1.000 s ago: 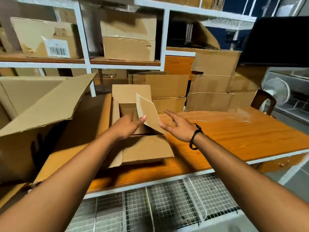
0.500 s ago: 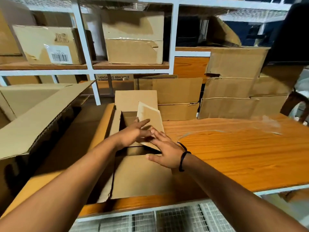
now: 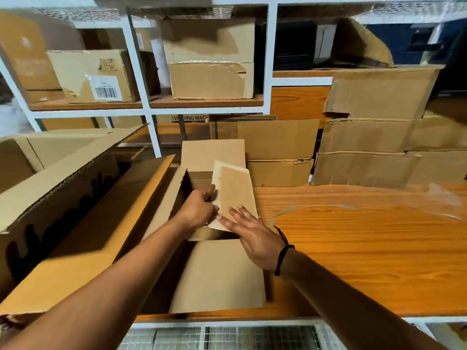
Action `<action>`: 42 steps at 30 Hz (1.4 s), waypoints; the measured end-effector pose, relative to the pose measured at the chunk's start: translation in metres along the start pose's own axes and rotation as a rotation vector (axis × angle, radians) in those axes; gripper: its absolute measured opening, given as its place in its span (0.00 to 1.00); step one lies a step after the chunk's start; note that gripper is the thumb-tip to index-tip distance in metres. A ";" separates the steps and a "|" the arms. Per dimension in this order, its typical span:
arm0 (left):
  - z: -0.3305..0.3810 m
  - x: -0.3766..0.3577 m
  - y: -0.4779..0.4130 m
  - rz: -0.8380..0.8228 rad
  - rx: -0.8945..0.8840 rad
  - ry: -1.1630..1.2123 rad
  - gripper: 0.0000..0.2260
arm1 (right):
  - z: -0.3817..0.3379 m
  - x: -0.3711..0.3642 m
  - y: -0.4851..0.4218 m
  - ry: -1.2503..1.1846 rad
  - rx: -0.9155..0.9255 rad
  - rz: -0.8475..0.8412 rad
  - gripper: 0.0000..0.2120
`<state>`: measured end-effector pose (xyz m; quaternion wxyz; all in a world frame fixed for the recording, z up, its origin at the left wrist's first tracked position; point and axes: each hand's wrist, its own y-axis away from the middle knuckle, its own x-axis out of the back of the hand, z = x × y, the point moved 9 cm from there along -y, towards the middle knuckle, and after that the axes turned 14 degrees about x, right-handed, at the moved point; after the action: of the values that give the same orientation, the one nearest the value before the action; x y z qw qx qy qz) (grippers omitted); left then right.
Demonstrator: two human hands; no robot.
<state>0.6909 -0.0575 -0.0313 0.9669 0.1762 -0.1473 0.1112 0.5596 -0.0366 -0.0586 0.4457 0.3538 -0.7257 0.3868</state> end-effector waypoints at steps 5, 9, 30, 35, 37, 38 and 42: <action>0.027 -0.052 0.014 -0.069 -0.062 -0.023 0.30 | 0.032 0.020 0.040 0.018 -0.003 0.046 0.37; 0.047 -0.097 0.021 -0.104 -0.119 -0.045 0.27 | 0.050 0.043 0.076 0.048 0.012 0.118 0.42; 0.048 -0.092 -0.003 0.231 -0.419 -0.908 0.24 | -0.012 0.105 0.068 0.422 0.129 0.050 0.29; 0.011 -0.059 -0.021 0.256 -0.137 -1.107 0.26 | -0.018 0.069 0.032 0.305 -0.029 -0.249 0.26; 0.003 -0.056 -0.025 0.241 -0.080 -1.057 0.26 | -0.008 0.065 0.027 0.311 -0.129 -0.331 0.23; 0.001 -0.058 -0.027 0.238 -0.078 -1.041 0.26 | -0.001 0.066 0.027 0.321 -0.199 -0.352 0.23; 0.000 -0.059 -0.031 0.226 -0.111 -1.016 0.27 | 0.000 0.092 0.035 0.752 -0.229 -0.439 0.22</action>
<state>0.6441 -0.0959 -0.0600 0.7634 0.1394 -0.6215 0.1073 0.4974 -0.0365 0.0173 0.7862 0.2827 -0.4591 0.3020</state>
